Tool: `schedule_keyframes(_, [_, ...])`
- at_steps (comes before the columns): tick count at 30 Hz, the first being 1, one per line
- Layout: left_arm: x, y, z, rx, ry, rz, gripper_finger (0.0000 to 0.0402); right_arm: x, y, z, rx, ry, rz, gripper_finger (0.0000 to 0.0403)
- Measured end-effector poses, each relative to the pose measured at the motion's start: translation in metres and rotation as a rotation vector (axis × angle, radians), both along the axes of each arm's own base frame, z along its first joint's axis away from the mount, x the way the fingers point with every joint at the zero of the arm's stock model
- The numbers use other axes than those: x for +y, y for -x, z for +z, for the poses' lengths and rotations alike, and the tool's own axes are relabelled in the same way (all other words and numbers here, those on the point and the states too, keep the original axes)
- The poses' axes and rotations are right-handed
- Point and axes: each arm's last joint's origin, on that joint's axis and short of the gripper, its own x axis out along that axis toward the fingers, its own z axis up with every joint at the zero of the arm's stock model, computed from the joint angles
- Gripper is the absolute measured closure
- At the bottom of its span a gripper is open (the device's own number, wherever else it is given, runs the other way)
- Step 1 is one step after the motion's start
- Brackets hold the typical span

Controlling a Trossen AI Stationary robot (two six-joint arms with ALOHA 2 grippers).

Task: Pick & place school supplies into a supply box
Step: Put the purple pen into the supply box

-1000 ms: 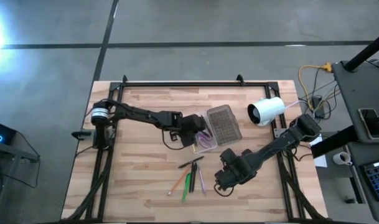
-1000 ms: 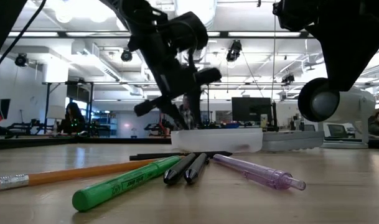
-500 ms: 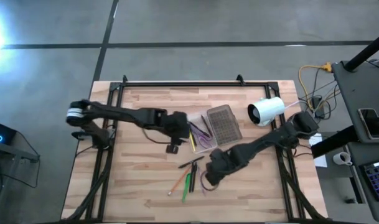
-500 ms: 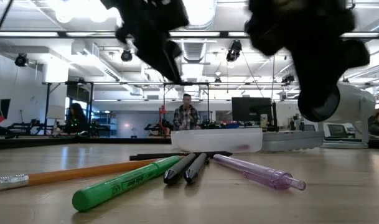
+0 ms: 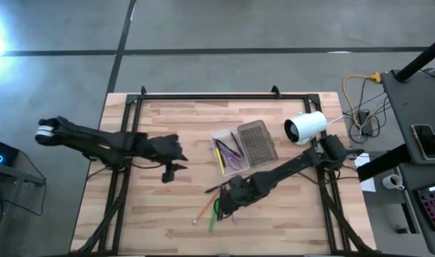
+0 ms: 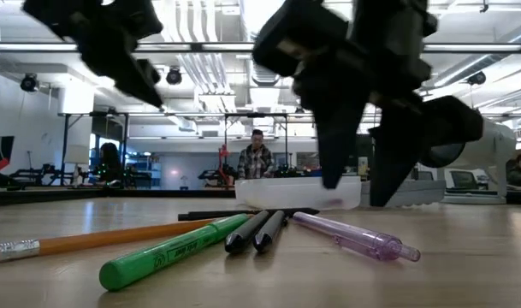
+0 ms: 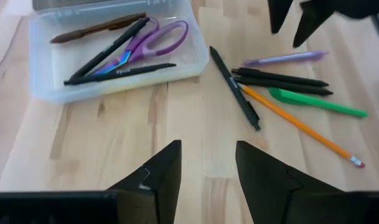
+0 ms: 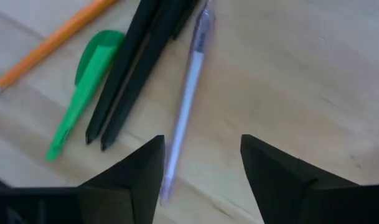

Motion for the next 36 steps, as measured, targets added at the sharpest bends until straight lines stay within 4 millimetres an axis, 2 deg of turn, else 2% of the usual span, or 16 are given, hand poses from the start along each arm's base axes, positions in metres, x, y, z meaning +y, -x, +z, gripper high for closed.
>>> schedule_keyframes(8, [0.003,0.035,-0.008,-0.074,0.067,0.051,0.0265,0.009,-0.027,-0.018,0.102,0.064,-0.007,0.021])
schedule_keyframes(14, [0.004,0.042,-0.003,-0.112,0.076,0.062,0.0265,0.012,-0.037,-0.019,0.195,0.127,-0.012,0.0235])
schedule_keyframes(19, [0.004,0.04,-0.005,-0.1,0.072,0.063,0.0265,0.012,-0.038,-0.03,0.265,0.16,-0.001,0.0279])
schedule_keyframes(24, [0.004,0.037,-0.008,-0.077,0.07,0.064,0.0265,0.013,-0.038,-0.039,0.295,0.169,0.005,0.0344])
schedule_keyframes(27, [0.004,0.037,-0.008,-0.079,0.071,0.064,0.0265,0.013,-0.037,-0.038,0.298,0.173,0.026,0.0379])
schedule_keyframes(30, [0.004,0.037,-0.008,-0.078,0.072,0.065,0.0265,0.012,-0.036,-0.032,0.29,0.171,0.041,0.0383])
schedule_keyframes(33, [0.004,0.037,-0.008,-0.076,0.072,0.065,0.0265,0.01,-0.035,-0.02,0.257,0.173,0.036,0.0385])
schedule_keyframes(36, [0.004,0.037,-0.009,-0.076,0.073,0.065,0.0265,0.006,-0.028,0.0,0.229,0.244,-0.004,0.0387])
